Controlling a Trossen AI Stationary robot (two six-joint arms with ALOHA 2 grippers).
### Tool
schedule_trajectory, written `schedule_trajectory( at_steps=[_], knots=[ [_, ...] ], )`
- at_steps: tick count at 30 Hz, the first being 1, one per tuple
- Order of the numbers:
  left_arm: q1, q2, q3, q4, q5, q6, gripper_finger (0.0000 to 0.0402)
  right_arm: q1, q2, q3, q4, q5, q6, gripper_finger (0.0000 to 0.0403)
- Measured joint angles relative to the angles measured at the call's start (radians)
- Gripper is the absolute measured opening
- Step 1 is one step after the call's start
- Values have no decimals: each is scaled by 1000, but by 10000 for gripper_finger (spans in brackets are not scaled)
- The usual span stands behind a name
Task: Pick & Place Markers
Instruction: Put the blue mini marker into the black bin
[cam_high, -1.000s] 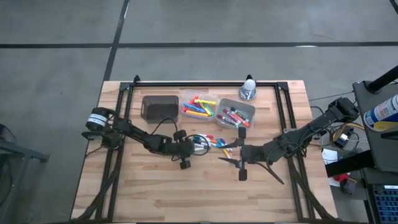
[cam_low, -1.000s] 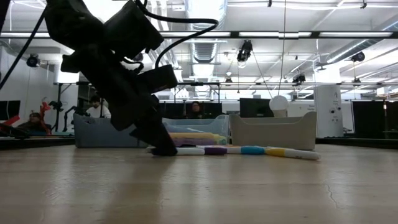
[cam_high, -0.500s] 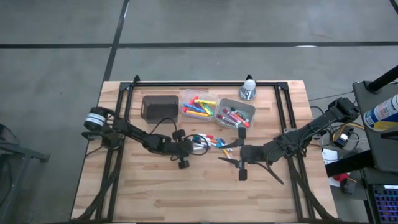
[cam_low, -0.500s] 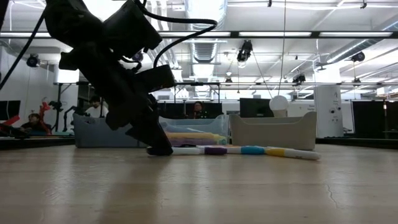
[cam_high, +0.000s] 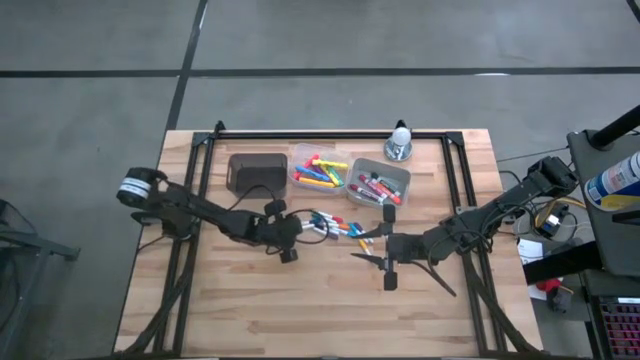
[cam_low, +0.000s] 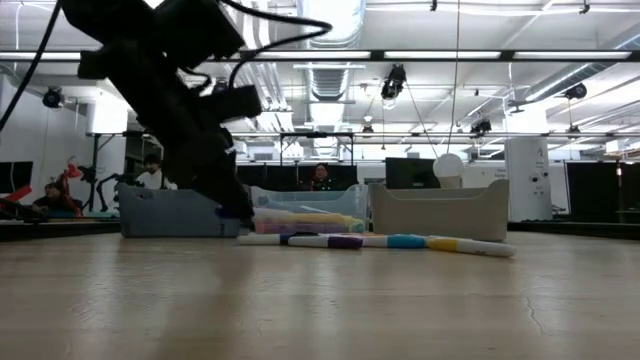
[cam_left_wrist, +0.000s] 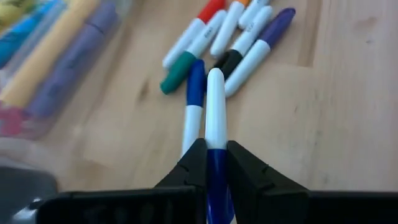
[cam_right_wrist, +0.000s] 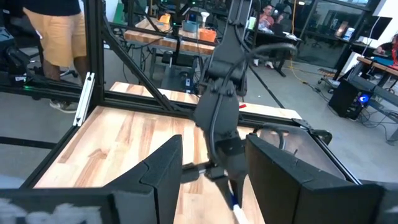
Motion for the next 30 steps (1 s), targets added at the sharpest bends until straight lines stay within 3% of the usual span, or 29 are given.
schedule_trajectory(
  at_steps=[3, 9, 15, 19, 27, 30],
  knots=[
    [0, -49, 0, -63, -45, 1, 34, 0, 0, 0, 0, 0, 1, 166],
    [11, -178, 0, -276, -288, -38, 36, 0, 0, 0, 0, 0, 3, 166],
    [84, -288, -15, -338, -430, -102, 37, 0, 0, 0, 0, 0, 2, 166],
    [216, -330, -33, -350, -376, -185, 38, 0, 0, 0, 0, 0, 3, 166],
    [491, -322, -79, -351, -73, -216, 39, 0, 0, 0, 0, 0, 0, 166],
    [548, -310, -88, -340, -63, -193, 39, 0, 0, 0, -1, 0, 0, 166]
  ],
)
